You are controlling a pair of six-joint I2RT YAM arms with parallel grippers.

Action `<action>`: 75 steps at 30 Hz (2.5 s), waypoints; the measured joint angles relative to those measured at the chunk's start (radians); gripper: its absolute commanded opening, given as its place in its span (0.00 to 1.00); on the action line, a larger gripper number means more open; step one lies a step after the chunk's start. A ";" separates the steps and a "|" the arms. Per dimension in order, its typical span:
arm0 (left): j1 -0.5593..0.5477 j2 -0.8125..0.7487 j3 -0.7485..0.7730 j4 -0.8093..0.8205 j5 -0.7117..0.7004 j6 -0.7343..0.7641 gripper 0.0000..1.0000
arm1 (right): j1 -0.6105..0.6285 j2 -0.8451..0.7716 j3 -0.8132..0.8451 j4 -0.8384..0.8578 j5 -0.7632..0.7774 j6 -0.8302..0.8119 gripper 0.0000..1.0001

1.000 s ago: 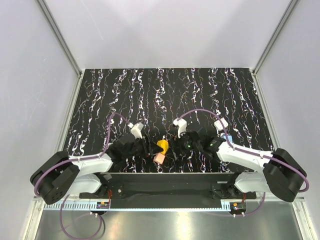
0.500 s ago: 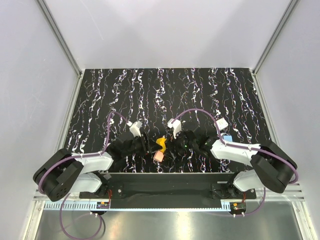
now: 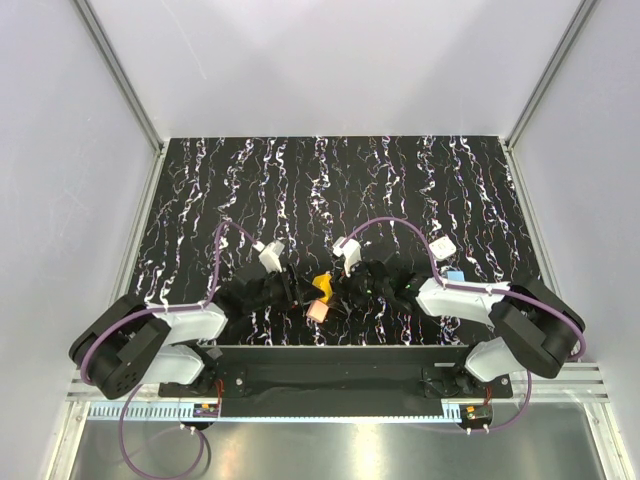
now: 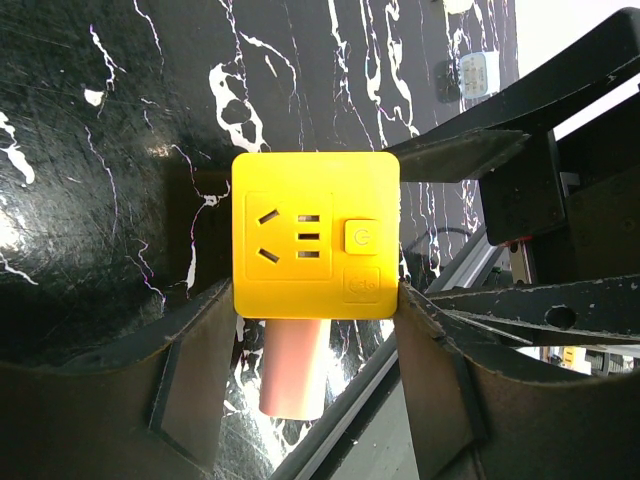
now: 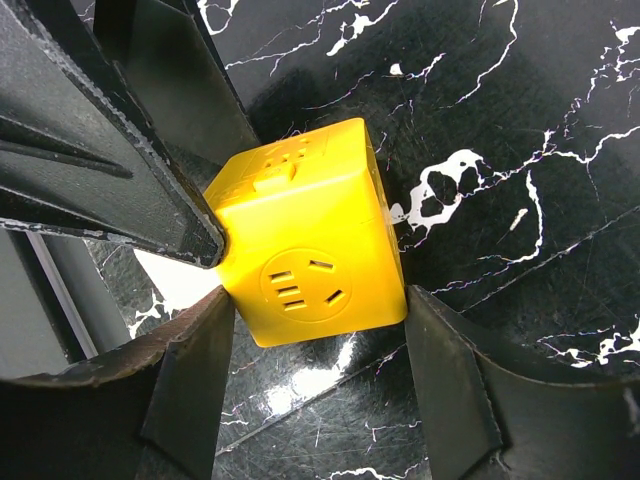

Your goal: Pull the plug off the socket

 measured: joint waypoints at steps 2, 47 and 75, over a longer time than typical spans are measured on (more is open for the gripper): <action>0.000 0.002 0.000 0.003 0.001 0.000 0.00 | 0.000 0.000 0.000 0.001 0.000 0.000 0.67; 0.041 0.064 -0.012 0.028 0.158 -0.023 0.61 | 0.049 -0.011 -0.009 -0.003 -0.140 -0.041 0.00; 0.048 -0.449 -0.201 0.161 -0.295 -0.193 0.00 | 0.076 -0.243 0.013 -0.141 0.143 0.726 0.94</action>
